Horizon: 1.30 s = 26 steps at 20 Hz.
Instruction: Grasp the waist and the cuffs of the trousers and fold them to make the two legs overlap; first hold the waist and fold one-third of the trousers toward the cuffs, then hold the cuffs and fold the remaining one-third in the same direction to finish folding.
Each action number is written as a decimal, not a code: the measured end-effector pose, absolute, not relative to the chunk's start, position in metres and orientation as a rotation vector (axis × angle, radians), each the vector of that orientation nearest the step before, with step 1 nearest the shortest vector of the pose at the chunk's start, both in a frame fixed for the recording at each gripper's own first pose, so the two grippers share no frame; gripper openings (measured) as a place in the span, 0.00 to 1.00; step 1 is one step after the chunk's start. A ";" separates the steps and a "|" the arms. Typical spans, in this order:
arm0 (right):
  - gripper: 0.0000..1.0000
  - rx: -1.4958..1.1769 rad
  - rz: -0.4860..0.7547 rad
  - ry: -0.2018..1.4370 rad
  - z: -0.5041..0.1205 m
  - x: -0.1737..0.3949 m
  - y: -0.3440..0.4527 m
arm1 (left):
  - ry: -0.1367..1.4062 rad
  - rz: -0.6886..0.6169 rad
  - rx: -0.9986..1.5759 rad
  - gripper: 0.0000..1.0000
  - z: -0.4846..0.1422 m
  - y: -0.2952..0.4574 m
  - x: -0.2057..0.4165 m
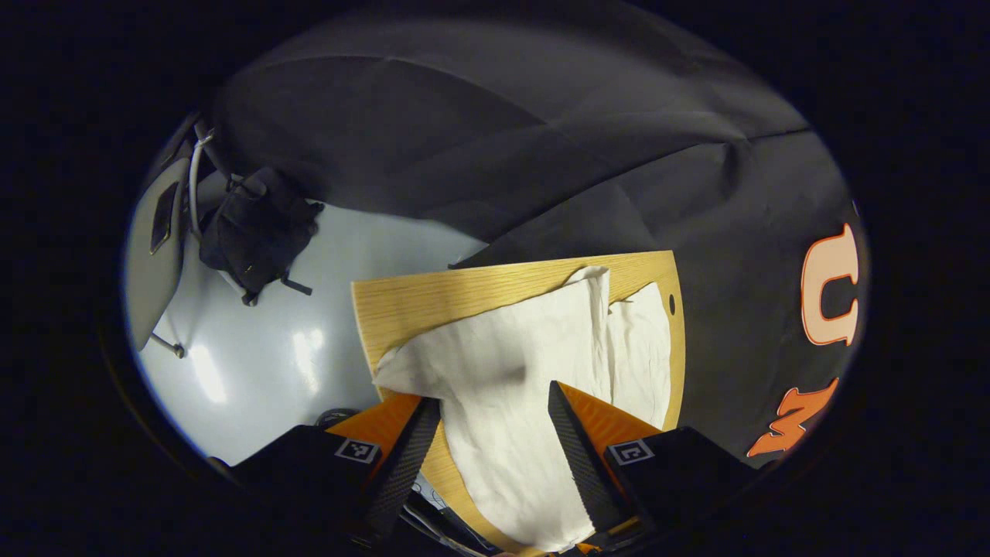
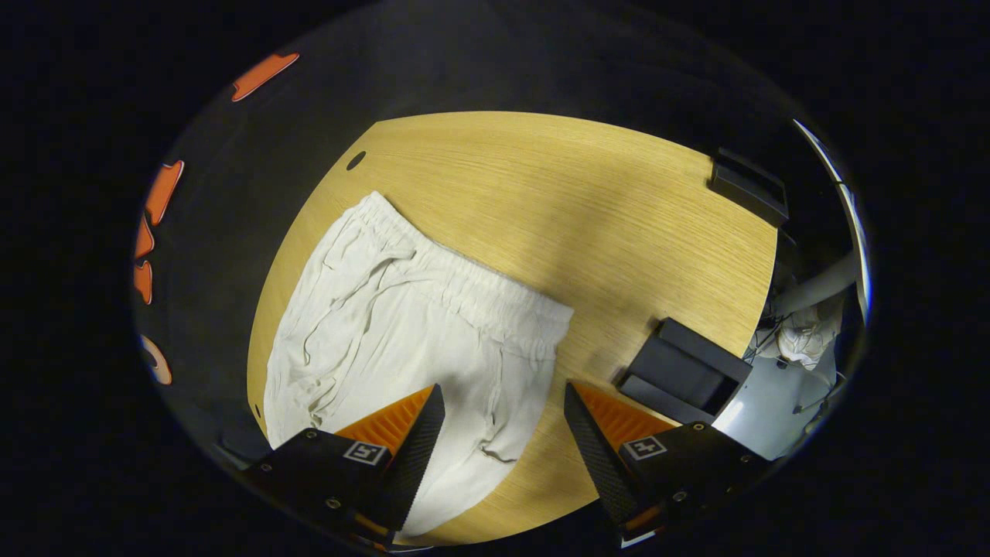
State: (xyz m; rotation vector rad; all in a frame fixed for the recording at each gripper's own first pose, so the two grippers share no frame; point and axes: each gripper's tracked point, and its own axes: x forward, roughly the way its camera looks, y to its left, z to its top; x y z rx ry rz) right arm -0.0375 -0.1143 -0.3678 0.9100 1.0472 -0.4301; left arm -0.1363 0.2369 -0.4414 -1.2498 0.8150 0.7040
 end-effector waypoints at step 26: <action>0.02 1.215 -0.326 0.783 -0.340 -0.005 -0.133 | 0.763 0.508 -0.934 0.05 -0.371 0.207 -0.058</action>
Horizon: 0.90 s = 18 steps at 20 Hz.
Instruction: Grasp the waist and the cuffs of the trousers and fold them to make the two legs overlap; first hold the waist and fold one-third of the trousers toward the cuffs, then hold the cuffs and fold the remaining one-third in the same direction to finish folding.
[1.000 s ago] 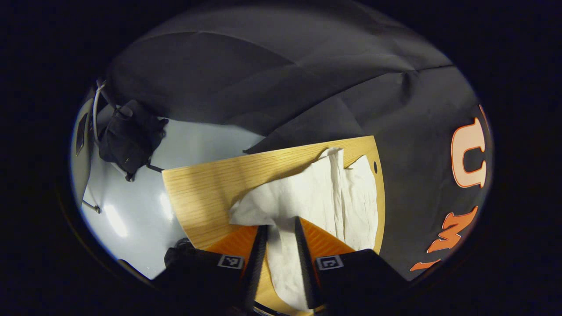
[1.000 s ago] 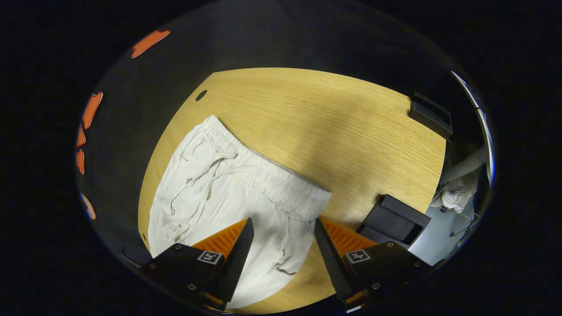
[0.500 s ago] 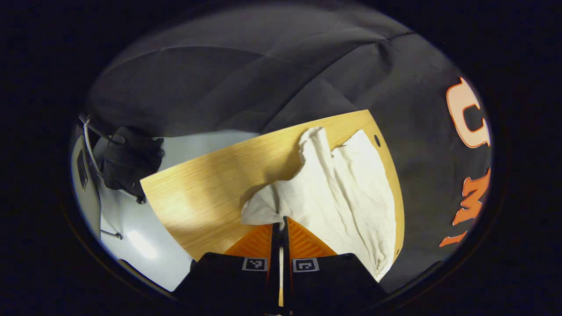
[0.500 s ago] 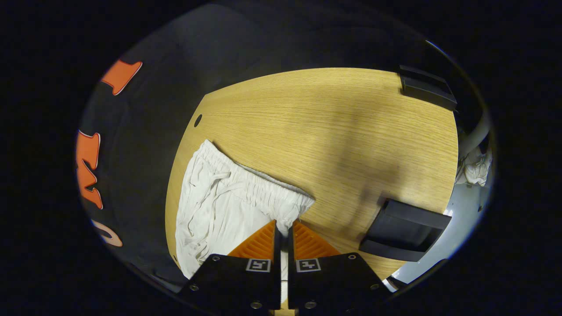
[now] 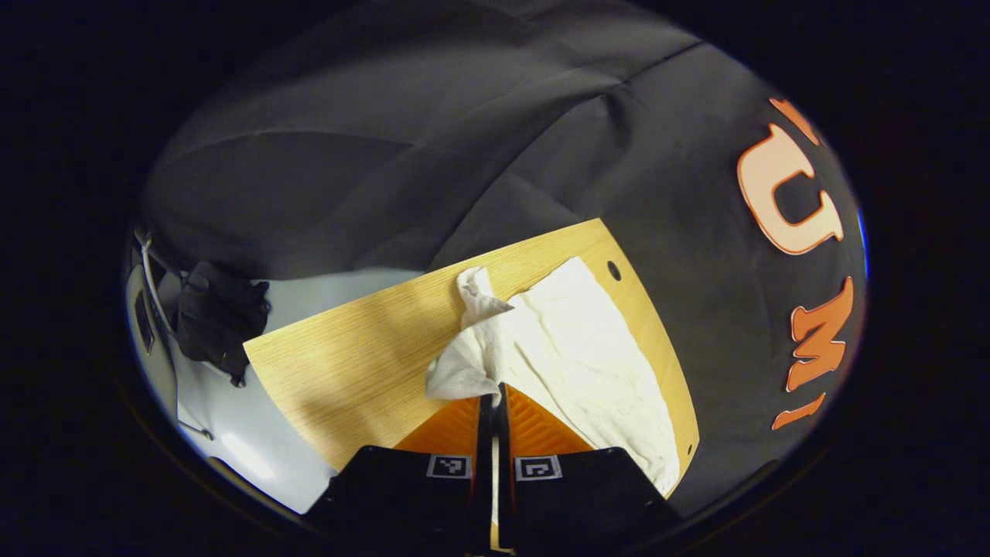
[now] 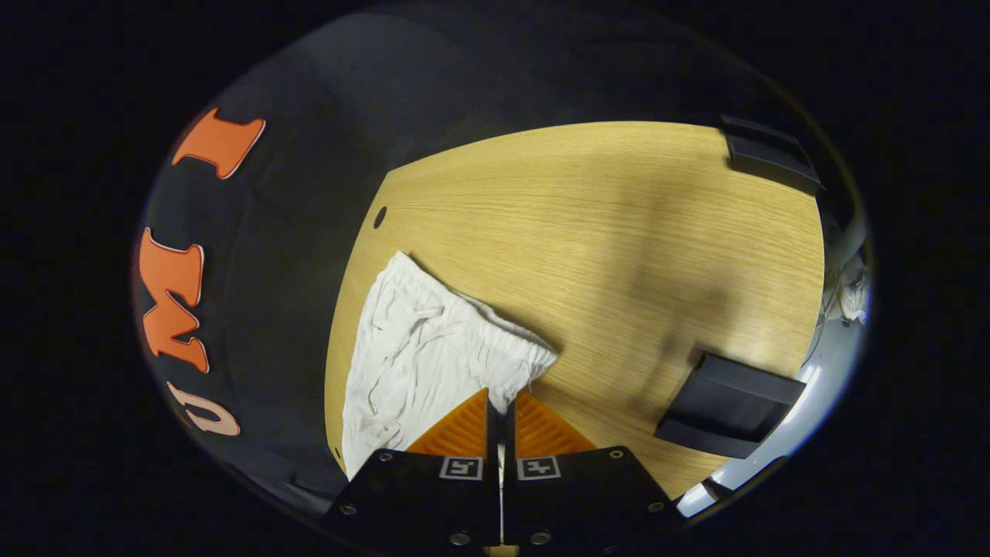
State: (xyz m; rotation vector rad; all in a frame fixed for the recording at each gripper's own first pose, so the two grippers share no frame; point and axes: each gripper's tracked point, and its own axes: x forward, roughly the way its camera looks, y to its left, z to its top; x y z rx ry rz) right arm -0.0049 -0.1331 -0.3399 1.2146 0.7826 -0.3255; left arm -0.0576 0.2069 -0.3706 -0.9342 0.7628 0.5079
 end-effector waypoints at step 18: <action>0.01 1.289 -0.240 0.709 -0.260 0.101 -0.129 | 0.753 0.338 -0.751 0.07 -0.314 0.200 0.096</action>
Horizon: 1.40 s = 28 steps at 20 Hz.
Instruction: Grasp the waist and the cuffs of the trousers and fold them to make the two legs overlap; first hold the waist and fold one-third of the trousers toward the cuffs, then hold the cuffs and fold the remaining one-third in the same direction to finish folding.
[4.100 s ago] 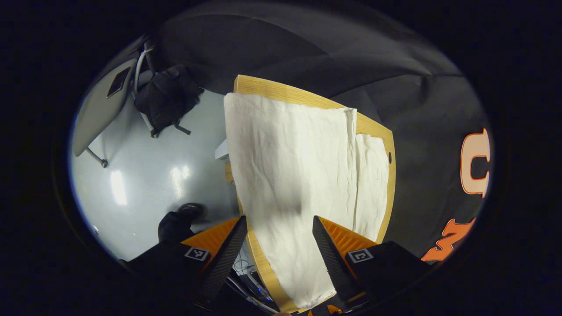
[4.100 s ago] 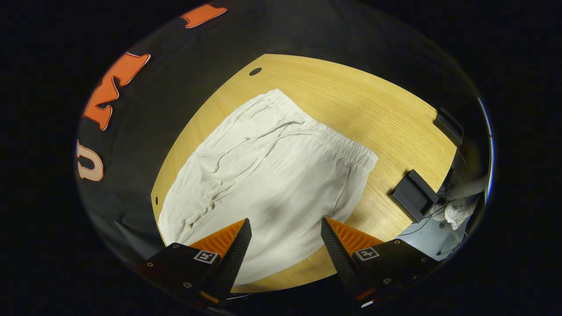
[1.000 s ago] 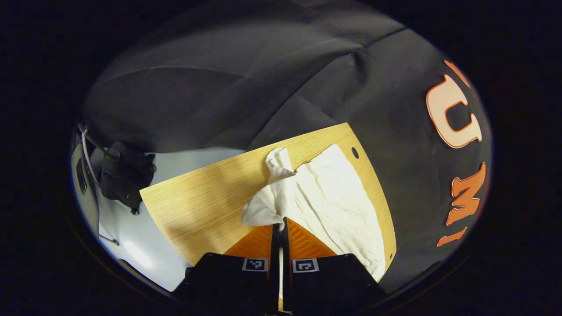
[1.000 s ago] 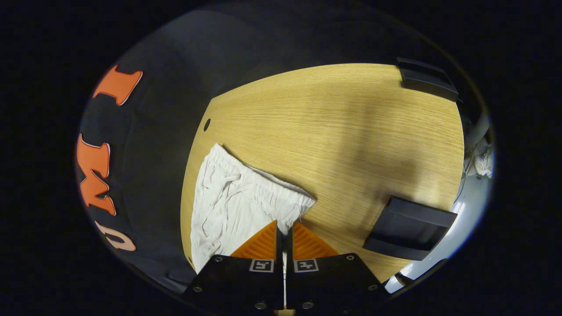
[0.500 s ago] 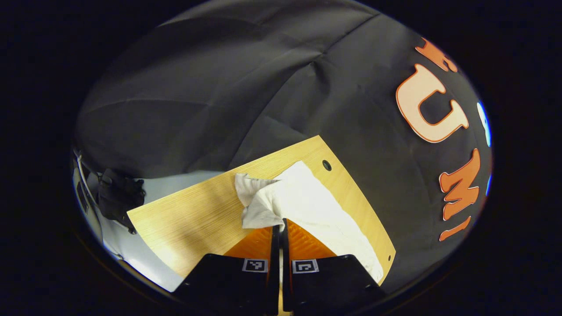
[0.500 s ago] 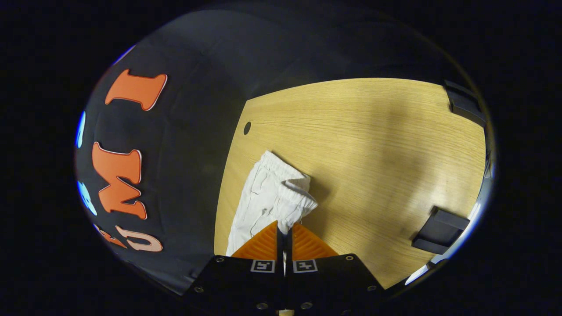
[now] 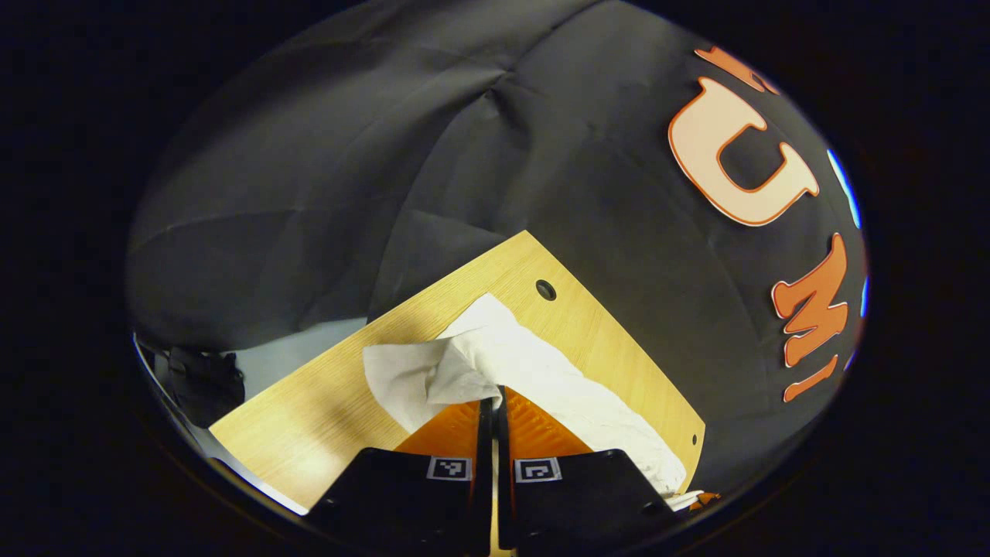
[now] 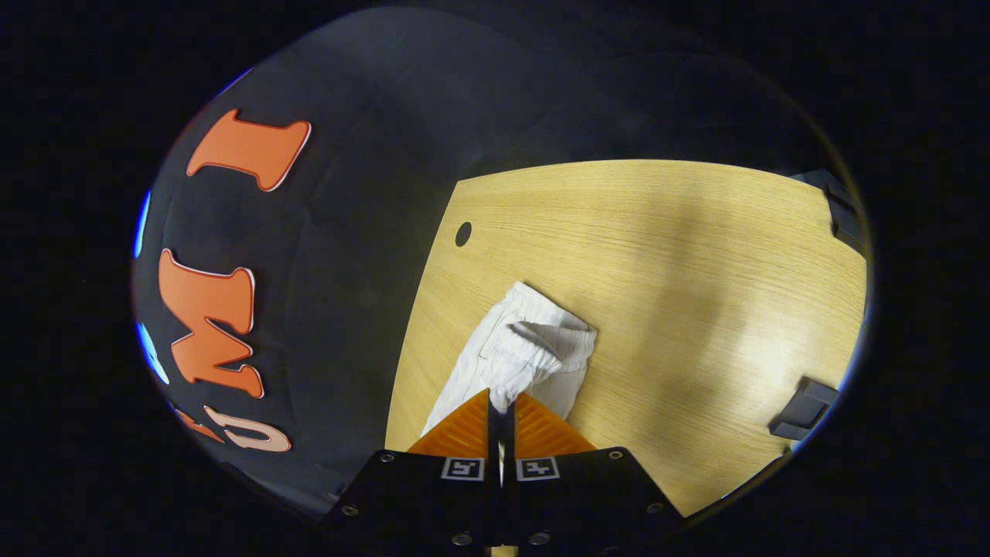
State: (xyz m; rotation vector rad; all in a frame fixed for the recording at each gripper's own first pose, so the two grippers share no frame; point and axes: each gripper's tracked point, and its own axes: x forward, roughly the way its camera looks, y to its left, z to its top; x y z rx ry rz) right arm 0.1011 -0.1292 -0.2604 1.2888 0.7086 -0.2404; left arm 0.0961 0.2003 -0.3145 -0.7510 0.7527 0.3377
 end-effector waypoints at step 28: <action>0.17 1.108 -0.317 0.851 -0.290 0.271 -0.122 | 1.038 0.303 -0.465 0.08 -0.401 0.230 0.245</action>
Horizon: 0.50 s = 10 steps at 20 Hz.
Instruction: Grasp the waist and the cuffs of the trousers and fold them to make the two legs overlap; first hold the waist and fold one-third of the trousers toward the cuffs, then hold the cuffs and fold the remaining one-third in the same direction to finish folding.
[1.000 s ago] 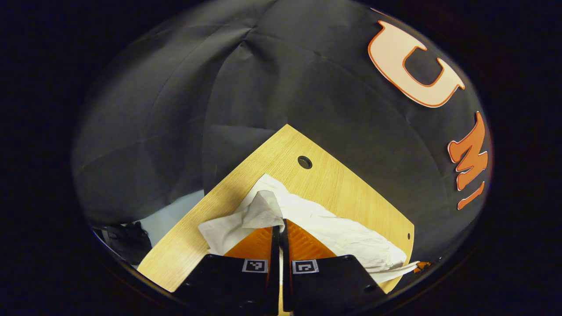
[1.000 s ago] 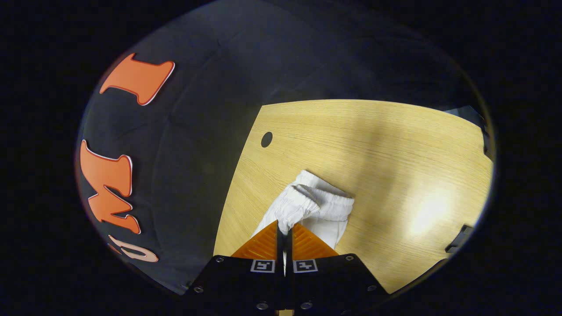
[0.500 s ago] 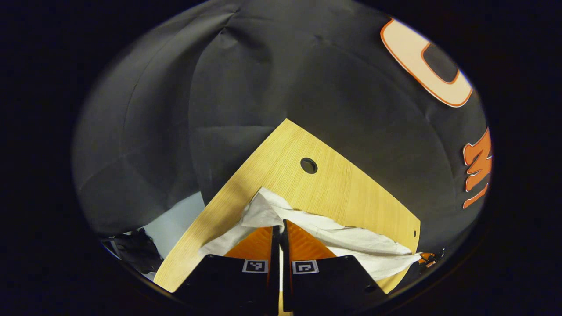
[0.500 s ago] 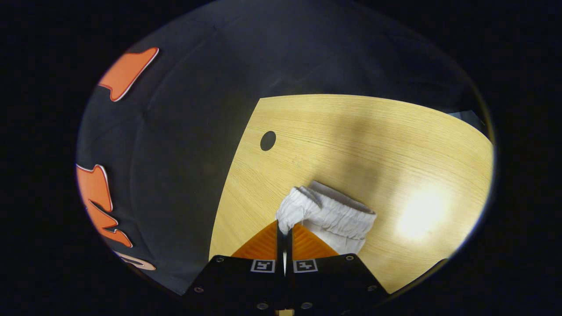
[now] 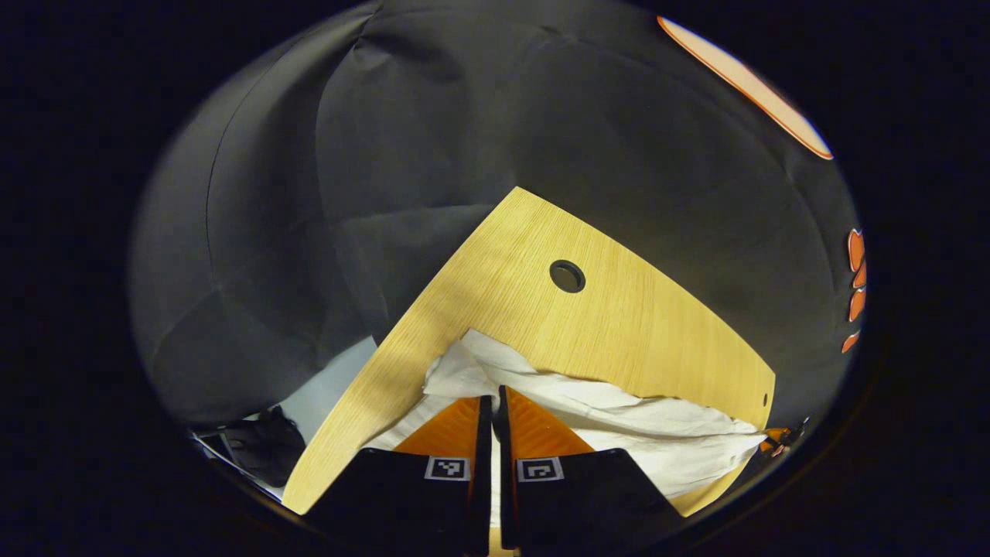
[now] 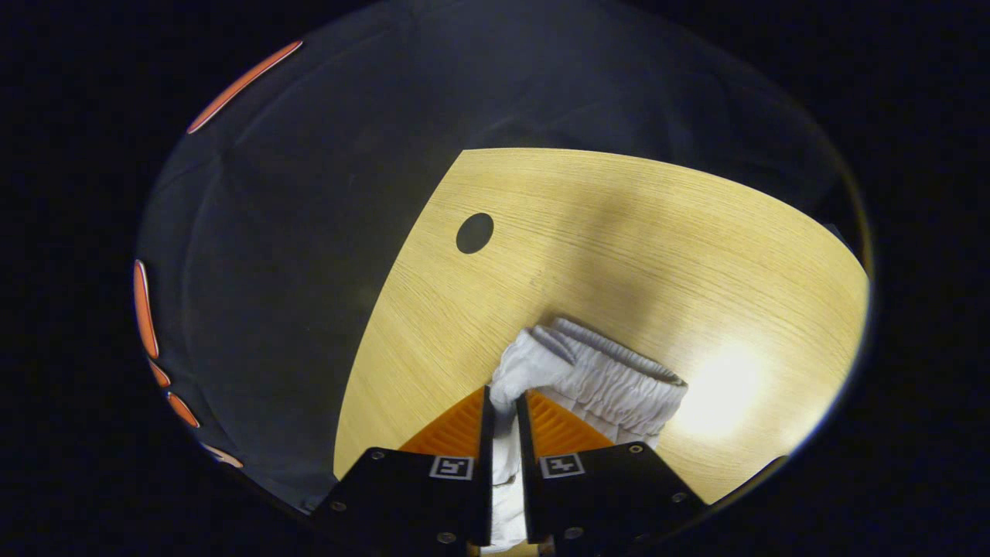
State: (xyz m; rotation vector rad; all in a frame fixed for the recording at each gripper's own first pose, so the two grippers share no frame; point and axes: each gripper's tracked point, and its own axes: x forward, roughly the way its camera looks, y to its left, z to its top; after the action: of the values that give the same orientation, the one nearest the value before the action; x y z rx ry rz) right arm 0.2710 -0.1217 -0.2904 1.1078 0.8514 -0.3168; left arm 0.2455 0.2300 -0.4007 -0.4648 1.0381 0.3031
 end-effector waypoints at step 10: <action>0.53 0.947 -0.365 0.834 -0.284 0.236 -0.169 | 0.973 0.295 -0.447 0.85 -0.365 0.220 0.242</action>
State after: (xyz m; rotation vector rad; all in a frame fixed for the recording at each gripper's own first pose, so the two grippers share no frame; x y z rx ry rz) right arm 0.2357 -0.1687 -0.2845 0.9471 0.8341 -0.3649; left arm 0.2416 0.2197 -0.3654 -0.4473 0.9726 0.2953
